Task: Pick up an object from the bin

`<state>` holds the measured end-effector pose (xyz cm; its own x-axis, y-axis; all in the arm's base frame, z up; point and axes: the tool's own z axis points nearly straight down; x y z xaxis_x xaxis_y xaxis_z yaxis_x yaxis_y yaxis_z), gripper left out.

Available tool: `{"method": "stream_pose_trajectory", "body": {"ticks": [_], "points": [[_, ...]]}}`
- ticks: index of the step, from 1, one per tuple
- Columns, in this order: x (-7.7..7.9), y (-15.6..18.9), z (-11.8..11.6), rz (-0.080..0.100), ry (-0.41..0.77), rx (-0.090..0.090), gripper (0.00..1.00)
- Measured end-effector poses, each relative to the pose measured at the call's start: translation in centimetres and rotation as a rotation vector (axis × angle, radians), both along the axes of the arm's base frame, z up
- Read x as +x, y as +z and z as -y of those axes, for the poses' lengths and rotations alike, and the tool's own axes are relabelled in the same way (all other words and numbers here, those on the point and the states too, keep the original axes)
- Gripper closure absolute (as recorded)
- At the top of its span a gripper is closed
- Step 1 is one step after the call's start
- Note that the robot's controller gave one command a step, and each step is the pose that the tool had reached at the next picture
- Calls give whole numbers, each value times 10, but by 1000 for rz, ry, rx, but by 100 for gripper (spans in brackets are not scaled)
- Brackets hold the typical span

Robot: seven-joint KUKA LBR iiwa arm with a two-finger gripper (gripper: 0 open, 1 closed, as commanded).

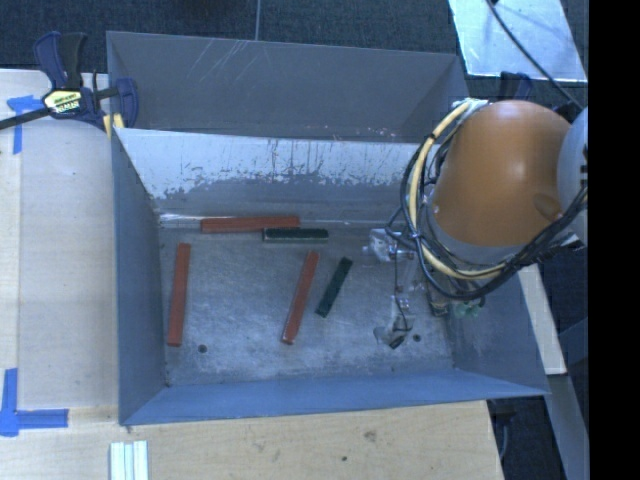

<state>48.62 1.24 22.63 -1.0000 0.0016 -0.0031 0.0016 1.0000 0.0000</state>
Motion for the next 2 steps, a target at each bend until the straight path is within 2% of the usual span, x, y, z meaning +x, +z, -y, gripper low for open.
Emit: {"method": "stream_pose_trajectory", "body": {"ticks": [1, 2], "points": [[60, -86, -2, -2, 113, -1, 0], [125, -156, 7, 4, 321, -1, 0]]}}
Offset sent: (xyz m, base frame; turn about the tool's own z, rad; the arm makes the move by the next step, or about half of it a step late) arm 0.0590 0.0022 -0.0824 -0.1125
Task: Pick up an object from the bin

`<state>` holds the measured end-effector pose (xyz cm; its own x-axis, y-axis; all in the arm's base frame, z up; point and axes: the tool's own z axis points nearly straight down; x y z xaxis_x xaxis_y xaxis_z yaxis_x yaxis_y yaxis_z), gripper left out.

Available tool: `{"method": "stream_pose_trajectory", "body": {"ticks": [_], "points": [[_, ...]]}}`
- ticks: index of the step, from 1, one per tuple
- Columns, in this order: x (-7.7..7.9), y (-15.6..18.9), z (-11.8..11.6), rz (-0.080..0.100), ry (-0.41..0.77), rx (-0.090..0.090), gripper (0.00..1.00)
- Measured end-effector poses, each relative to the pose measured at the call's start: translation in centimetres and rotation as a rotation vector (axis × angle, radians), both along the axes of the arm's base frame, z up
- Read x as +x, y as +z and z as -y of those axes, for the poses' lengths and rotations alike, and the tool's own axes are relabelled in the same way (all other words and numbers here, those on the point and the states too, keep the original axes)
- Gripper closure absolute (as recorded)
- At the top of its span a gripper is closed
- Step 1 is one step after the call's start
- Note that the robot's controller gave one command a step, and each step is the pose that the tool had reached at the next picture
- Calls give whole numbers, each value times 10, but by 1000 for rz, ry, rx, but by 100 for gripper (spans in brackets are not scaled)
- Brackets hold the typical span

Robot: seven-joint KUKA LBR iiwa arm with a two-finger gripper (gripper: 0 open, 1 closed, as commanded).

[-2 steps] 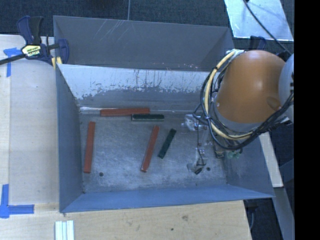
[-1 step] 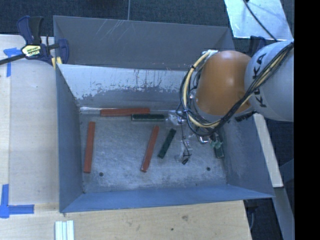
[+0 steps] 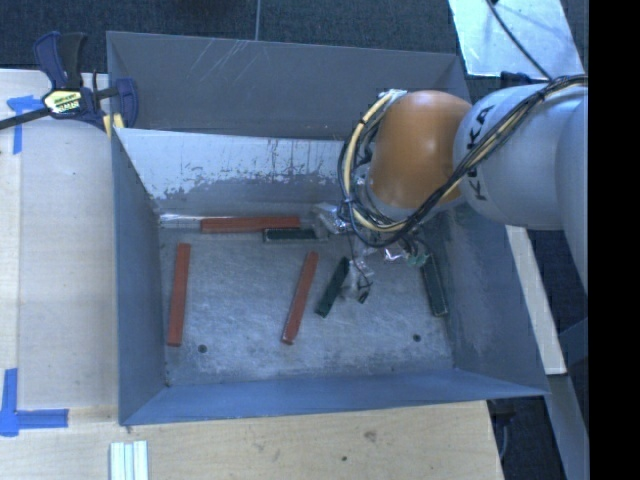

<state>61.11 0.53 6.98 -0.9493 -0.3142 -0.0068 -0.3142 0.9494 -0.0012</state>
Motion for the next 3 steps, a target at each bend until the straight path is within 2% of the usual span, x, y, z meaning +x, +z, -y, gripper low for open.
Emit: {"method": "stream_pose_trajectory", "body": {"ticks": [1, 2, 3], "points": [[3, 5, 0, 9, -4, 2, 100], [0, 1, 1, 0, -3, 0, 0], [-33, 50, 34, -3, -96, -2, 0]]}}
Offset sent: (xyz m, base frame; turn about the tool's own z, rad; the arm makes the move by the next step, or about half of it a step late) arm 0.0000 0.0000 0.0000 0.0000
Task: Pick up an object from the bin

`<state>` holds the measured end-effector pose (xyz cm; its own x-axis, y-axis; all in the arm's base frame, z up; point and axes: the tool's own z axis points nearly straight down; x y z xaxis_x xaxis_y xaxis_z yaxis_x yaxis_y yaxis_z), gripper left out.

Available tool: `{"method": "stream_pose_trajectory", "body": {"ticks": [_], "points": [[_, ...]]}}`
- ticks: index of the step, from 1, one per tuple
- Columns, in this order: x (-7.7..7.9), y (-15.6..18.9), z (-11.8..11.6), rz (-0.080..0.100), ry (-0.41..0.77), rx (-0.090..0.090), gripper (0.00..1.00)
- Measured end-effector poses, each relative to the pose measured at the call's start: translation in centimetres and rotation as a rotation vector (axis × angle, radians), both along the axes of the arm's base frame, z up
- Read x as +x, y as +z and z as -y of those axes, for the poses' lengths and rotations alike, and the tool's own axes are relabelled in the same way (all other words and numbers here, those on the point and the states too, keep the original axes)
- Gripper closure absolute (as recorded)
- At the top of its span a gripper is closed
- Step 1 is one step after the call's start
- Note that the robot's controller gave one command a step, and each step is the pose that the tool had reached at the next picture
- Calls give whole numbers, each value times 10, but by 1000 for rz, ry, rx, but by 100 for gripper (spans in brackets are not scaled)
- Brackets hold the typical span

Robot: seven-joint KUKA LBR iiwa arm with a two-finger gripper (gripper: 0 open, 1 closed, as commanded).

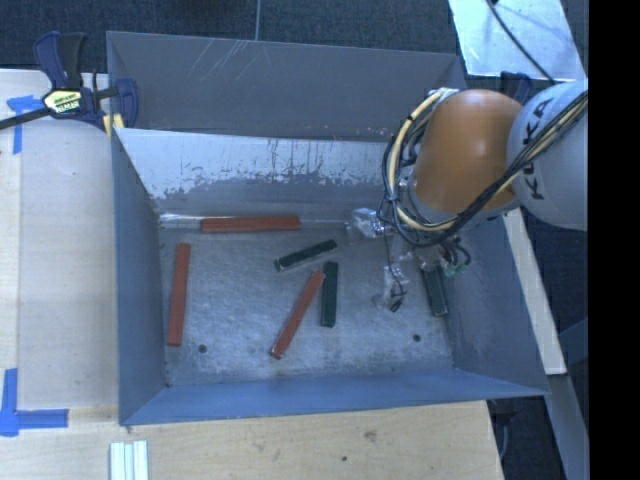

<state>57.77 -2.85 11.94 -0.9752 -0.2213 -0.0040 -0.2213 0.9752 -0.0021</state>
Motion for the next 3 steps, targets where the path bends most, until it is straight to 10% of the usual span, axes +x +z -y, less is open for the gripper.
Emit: {"method": "stream_pose_trajectory", "body": {"ticks": [1, 2, 3], "points": [[13, -50, -61, -1, 100, 2, 0], [15, -44, -58, 7, 95, 1, 100], [32, -43, -38, 17, 747, 1, 100]]}}
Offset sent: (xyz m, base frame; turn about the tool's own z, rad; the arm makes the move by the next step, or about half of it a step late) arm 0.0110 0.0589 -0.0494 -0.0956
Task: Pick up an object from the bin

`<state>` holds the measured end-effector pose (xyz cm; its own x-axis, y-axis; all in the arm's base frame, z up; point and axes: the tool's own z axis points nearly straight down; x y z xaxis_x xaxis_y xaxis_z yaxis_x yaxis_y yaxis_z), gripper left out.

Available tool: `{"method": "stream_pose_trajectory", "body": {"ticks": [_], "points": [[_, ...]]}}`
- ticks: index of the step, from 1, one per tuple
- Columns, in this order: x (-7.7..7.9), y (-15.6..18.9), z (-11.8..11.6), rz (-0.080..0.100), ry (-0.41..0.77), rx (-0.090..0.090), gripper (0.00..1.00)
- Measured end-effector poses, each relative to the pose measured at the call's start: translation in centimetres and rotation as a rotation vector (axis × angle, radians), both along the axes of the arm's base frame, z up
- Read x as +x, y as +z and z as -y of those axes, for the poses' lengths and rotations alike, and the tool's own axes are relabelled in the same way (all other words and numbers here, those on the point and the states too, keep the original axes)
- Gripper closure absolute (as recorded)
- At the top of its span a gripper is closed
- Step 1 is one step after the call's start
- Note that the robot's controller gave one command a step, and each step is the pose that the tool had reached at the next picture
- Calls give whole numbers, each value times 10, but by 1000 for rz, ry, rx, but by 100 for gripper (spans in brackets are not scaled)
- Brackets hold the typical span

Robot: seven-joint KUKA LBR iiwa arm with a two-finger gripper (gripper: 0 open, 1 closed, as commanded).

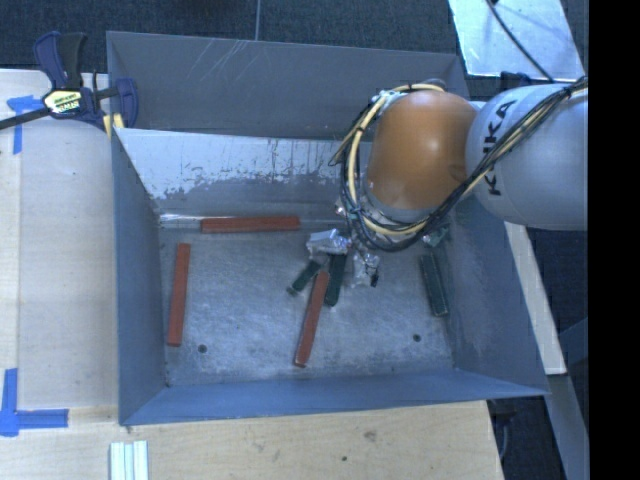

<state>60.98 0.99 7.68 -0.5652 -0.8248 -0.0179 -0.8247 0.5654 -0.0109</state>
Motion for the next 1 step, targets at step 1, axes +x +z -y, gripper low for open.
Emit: {"method": "stream_pose_trajectory", "body": {"ticks": [1], "points": [[-21, 146, -45, -6, 124, -8, 100]]}}
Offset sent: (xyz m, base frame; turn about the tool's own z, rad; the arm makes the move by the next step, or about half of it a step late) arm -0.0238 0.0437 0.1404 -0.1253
